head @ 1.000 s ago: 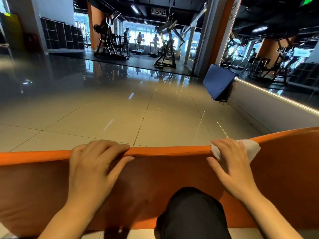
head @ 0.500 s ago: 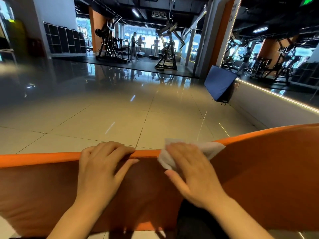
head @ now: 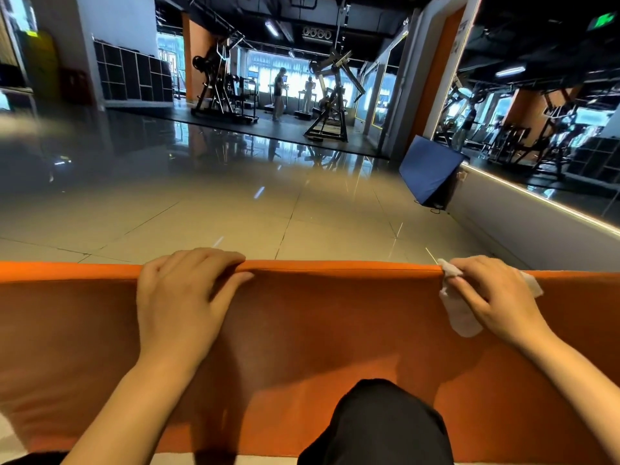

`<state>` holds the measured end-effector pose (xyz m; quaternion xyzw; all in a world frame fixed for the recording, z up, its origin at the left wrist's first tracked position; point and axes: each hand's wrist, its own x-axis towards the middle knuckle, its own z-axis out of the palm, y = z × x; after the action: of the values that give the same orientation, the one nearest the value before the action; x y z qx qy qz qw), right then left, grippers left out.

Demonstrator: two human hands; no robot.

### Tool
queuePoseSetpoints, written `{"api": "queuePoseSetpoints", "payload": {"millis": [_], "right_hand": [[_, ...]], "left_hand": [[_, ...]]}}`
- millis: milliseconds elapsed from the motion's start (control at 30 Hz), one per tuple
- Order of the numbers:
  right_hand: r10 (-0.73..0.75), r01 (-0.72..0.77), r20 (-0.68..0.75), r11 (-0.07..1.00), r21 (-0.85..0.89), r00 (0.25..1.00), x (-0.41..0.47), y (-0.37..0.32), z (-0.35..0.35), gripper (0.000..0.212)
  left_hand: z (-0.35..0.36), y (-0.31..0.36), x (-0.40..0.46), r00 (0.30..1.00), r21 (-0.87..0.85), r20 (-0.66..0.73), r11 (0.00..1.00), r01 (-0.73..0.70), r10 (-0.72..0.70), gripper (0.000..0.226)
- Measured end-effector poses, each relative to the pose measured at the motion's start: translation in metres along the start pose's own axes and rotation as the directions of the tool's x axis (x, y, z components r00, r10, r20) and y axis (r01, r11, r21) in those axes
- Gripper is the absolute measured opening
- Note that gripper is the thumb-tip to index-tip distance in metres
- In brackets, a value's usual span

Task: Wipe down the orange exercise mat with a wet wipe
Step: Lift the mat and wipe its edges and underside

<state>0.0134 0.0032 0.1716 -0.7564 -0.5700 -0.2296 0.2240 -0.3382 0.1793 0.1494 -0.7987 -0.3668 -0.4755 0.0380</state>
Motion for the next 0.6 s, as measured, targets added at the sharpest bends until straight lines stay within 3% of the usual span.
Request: {"api": "queuePoseSetpoints", "payload": {"millis": [133,233,333,433,500,600], "right_hand": [[-0.072,0.083,-0.121,0.993,0.086,0.990,0.003,-0.050,0.011,0.043],[-0.056,0.084,-0.183,0.985,0.151,0.982,0.012,-0.104,0.030,0.040],[-0.060,0.099,-0.238,0.982,0.158,0.969,0.019,-0.142,0.042,0.034],[-0.068,0.120,-0.272,0.976,0.182,0.960,0.014,-0.161,0.043,0.021],[-0.073,0.125,-0.262,0.974,0.189,0.962,0.006,-0.169,0.040,0.017],[-0.151,0.179,-0.220,0.977,0.114,0.964,-0.012,-0.169,0.040,0.032]], "left_hand": [[-0.016,-0.023,0.013,0.975,0.048,-0.146,0.983,0.178,-0.169,0.020],[-0.024,-0.028,0.018,0.978,0.090,-0.203,0.994,0.062,-0.043,0.024],[-0.007,-0.009,0.007,0.994,0.075,-0.044,0.993,-0.096,0.099,0.035],[0.012,-0.004,0.001,0.989,0.091,0.094,0.988,-0.125,0.117,0.041],[0.012,-0.007,0.005,0.987,0.089,0.095,0.987,-0.136,0.128,0.040],[0.008,-0.010,0.005,0.987,0.051,0.062,0.987,-0.154,0.151,0.038]]}}
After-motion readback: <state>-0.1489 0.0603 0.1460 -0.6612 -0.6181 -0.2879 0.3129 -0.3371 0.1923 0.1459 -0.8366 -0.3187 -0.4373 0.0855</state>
